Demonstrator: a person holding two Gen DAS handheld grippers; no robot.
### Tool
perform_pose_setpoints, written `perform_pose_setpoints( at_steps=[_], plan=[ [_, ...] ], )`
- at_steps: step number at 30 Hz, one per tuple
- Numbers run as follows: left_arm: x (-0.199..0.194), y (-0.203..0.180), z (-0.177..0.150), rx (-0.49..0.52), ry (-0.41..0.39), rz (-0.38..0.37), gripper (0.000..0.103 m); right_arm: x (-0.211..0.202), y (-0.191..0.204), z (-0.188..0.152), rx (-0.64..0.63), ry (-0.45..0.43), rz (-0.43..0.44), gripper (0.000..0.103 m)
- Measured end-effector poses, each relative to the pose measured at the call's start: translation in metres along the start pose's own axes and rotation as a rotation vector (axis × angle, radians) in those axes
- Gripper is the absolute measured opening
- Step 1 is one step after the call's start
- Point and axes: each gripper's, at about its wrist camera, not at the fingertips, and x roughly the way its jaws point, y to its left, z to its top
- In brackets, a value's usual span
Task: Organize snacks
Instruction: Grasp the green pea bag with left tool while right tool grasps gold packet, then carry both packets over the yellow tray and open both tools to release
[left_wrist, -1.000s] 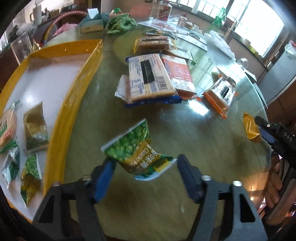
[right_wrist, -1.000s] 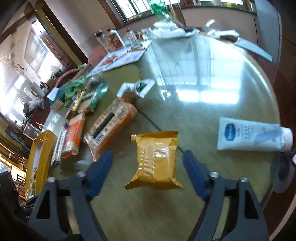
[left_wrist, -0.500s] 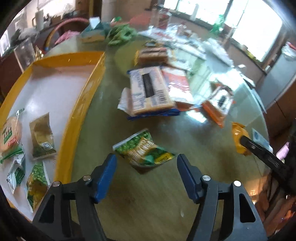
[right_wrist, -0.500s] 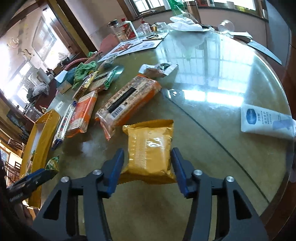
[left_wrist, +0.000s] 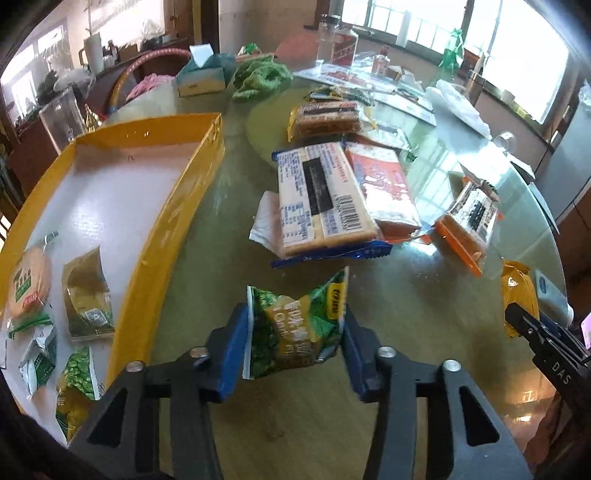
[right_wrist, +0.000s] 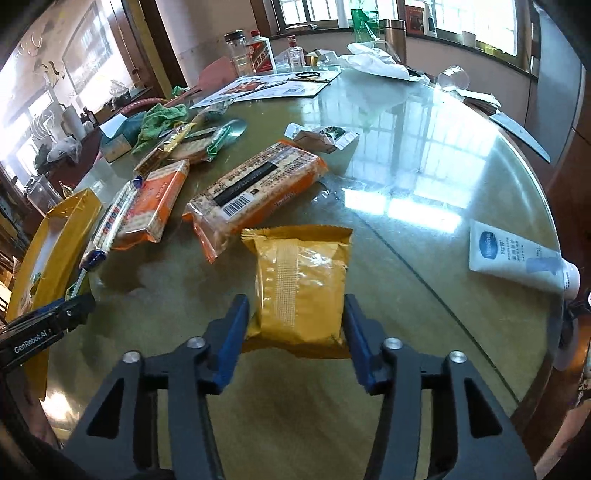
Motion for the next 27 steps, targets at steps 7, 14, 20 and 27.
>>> perform_pose_setpoints(
  at_steps=[7,14,20,27],
  plan=[
    [-0.004,-0.005,-0.004,0.033,0.003,-0.026,0.037,-0.001,0.002,-0.002,-0.013,-0.002,0.008,0.046],
    [-0.022,0.0,-0.011,0.009,-0.003,-0.196,0.037,-0.02,0.005,-0.012,0.022,-0.049,0.162,0.045],
    [-0.058,0.018,-0.018,-0.024,-0.036,-0.27,0.037,-0.048,0.035,-0.017,-0.031,-0.095,0.259,0.045],
    [-0.102,0.081,-0.009,-0.094,-0.136,-0.209,0.037,-0.063,0.113,-0.012,-0.16,-0.103,0.381,0.045]
  ],
)
